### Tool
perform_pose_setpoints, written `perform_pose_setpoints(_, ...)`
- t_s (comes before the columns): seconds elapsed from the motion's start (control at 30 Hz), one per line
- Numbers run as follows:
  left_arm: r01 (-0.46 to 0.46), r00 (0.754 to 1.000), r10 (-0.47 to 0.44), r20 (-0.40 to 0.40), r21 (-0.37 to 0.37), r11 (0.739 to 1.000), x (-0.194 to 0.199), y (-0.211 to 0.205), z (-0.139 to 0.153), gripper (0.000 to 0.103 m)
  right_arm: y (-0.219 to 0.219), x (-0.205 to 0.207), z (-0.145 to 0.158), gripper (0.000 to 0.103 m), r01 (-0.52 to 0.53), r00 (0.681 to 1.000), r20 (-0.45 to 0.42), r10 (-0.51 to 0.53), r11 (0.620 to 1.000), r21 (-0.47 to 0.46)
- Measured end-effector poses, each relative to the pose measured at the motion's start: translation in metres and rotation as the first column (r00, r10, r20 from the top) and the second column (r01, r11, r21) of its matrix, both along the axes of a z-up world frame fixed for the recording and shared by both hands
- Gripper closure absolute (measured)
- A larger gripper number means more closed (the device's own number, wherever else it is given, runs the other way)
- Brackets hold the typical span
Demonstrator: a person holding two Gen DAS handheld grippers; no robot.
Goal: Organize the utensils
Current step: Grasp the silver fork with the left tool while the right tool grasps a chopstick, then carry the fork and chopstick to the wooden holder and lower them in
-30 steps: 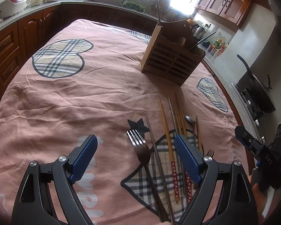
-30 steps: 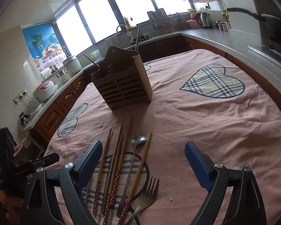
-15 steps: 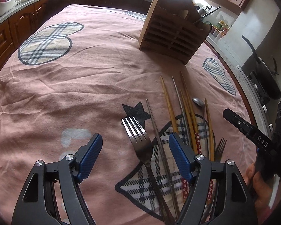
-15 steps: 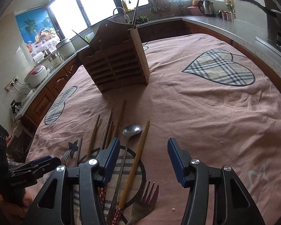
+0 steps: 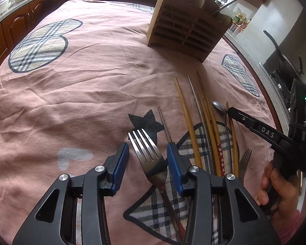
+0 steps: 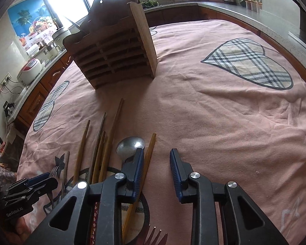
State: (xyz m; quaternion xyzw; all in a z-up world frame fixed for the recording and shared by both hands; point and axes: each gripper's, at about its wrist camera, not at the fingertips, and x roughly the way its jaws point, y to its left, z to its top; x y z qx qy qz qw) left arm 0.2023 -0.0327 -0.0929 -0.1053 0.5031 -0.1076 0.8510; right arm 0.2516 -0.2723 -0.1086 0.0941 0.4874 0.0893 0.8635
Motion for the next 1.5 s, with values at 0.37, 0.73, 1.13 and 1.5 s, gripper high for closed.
perform_pose_setpoints(0.37, 0.021, 1.000, -0.021, 0.003, 0.000, 1.000, 0.005, -0.001, -0.001, 0.073, 0.013, 0.008, 0.001, 0.094, -0.040, 0.999, 0.004, 0.041, 0.997, -0.066)
perform_pose_setpoints(0.73, 0.021, 0.999, -0.019, 0.025, -0.061, 0.998, -0.004, 0.006, 0.014, 0.077, 0.003, -0.006, 0.029, 0.095, -0.039, 0.997, 0.063, 0.037, 0.999, 0.034)
perform_pose_setpoints(1.13, 0.030, 0.988, -0.015, 0.157, -0.095, 0.995, -0.033, 0.010, 0.064, 0.083, -0.002, -0.032, 0.077, 0.096, -0.055, 0.983, 0.182, 0.038, 0.995, 0.088)
perform_pose_setpoints(1.5, 0.025, 0.970, 0.005, 0.244, -0.116, 0.993, -0.056, 0.018, 0.092, 0.083, -0.004, -0.056, 0.111, 0.097, -0.071, 0.964, 0.265, 0.041, 0.992, 0.105)
